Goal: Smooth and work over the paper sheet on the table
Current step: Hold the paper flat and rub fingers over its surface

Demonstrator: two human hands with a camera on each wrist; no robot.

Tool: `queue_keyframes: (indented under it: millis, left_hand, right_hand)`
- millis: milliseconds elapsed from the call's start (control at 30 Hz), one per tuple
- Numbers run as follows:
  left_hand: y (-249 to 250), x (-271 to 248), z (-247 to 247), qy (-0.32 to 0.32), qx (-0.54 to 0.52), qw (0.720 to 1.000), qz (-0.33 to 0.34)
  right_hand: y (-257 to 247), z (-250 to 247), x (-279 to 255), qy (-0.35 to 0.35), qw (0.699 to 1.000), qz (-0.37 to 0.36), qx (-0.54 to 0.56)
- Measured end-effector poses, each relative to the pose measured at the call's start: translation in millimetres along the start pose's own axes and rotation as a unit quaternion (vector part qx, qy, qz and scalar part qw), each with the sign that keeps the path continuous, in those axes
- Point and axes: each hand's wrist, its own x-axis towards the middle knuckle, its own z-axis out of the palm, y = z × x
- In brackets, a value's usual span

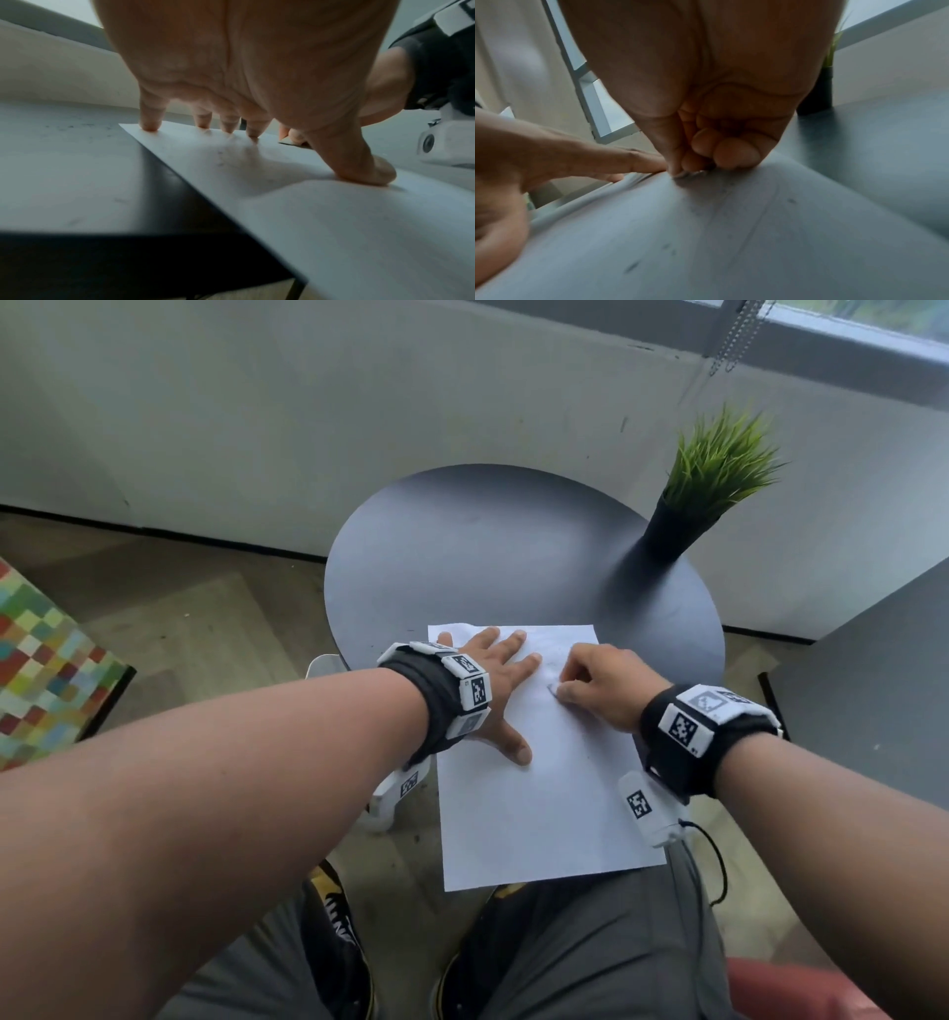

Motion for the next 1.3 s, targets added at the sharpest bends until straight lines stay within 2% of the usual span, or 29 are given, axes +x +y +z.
queue_keyframes:
  millis: [133,233,300,367,400,467,567,600,667,733,767,833,900,933,1000,1067,1100,1167,1233,1267,1300]
  left_hand:
    - [-6,-6,4,0.012,-0.007,1.0,-0.012]
    - [-6,-5,7,0.006,-0.015,1.0,-0.009]
    - [-6,-4,8,0.004,-0.011,1.0,-0.006]
    - [-7,-4,10,0.002,-0.008,1.0,-0.003]
    - [-6,-5,10,0.002,-0.007,1.0,-0.003]
    - [-5,-5,11,0.001,-0.012,1.0,-0.002]
    - [-4,-5,11,0.001,-0.017,1.0,-0.007]
    - [-5,-5,11,0.001,-0.017,1.0,-0.008]
    - [-4,-5,11,0.005,-0.021,1.0,-0.005]
    - [-4,-6,11,0.008,-0.029,1.0,-0.002]
    - [-5,-6,11,0.007,-0.031,1.0,-0.002]
    - [-5,-4,12,0.006,-0.026,1.0,-0.001]
    - [-6,-4,12,0.006,-0.02,1.0,-0.005]
    - [-6,-4,12,0.006,-0.02,1.0,-0.006]
    - [-6,-4,13,0.009,-0.021,1.0,-0.006]
    - [-6,-4,14,0.009,-0.028,1.0,-0.004]
    - [-7,-4,14,0.008,-0.028,1.0,-0.004]
    - [-7,-3,13,0.005,-0.022,1.0,-0.005]
    - [-6,-3,13,0.003,-0.02,1.0,-0.007]
    - [-6,-3,12,0.001,-0.02,1.0,-0.008]
    - [-6,-4,12,0.001,-0.02,1.0,-0.008]
  right_hand:
    - [4,-3,7,-0.013,0.999,0.029,0.019]
    - [-4,3,3,0.037,0.998,0.039,-0.019]
    - [-19,19,-11,0.026,0.998,-0.045,-0.04]
    - [-34,28,-29,-0.046,0.985,-0.156,-0.06]
    - [-36,24,-31,-0.08,0.979,-0.176,-0.061]
    - [-30,9,-20,-0.086,0.986,-0.132,-0.055]
    - [-14,-3,4,0.021,0.999,0.011,-0.048]
    - [-17,1,5,0.044,0.997,0.03,-0.052]
    - [-32,17,-2,0.036,0.998,-0.027,-0.051]
    - [-44,28,-16,-0.032,0.991,-0.125,-0.037]
    - [-42,25,-18,-0.061,0.988,-0.134,-0.035]
    - [-29,11,-6,-0.038,0.995,-0.079,-0.038]
    - [-11,0,7,0.042,0.998,0.028,-0.029]
    - [-9,2,8,0.067,0.996,0.054,-0.028]
    - [-22,14,-1,0.053,0.998,0.009,-0.029]
    - [-40,27,-18,-0.027,0.996,-0.081,-0.025]
    - [-41,26,-19,-0.054,0.994,-0.094,-0.022]
    - [-31,12,-6,-0.029,0.998,-0.044,-0.018]
    - [-16,0,11,0.048,0.998,0.043,-0.016]
    - [-14,2,12,0.067,0.996,0.063,-0.023]
    - [-17,7,9,0.072,0.996,0.049,-0.037]
